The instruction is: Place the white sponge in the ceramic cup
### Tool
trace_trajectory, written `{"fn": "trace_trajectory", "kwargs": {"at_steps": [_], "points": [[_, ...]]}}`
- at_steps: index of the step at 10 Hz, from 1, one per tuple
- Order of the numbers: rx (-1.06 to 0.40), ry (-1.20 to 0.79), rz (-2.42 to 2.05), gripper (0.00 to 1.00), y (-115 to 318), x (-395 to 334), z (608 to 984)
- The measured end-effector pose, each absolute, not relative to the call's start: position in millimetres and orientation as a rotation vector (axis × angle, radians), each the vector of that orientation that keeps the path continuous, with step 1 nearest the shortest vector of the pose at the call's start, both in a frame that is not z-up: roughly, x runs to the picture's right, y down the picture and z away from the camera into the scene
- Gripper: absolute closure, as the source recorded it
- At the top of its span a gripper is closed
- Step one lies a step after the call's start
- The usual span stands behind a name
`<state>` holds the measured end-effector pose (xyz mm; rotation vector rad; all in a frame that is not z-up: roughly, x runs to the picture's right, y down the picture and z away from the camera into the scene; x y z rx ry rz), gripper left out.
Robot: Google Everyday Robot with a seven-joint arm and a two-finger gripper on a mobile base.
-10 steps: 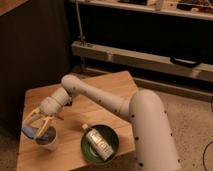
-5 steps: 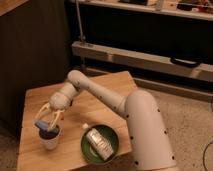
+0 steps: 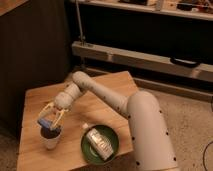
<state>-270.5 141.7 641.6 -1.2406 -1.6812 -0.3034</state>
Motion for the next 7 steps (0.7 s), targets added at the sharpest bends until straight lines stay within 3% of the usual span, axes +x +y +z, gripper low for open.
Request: {"fn": "trace_trajectory", "kwargs": {"at_steps": [4,7], "points": [[-1.256,-1.65,-0.282,0.2,145.1,-282.3,627.0],[-1.231,-1.553,-0.163,0.2,131.3,-268.3,650.7]]}}
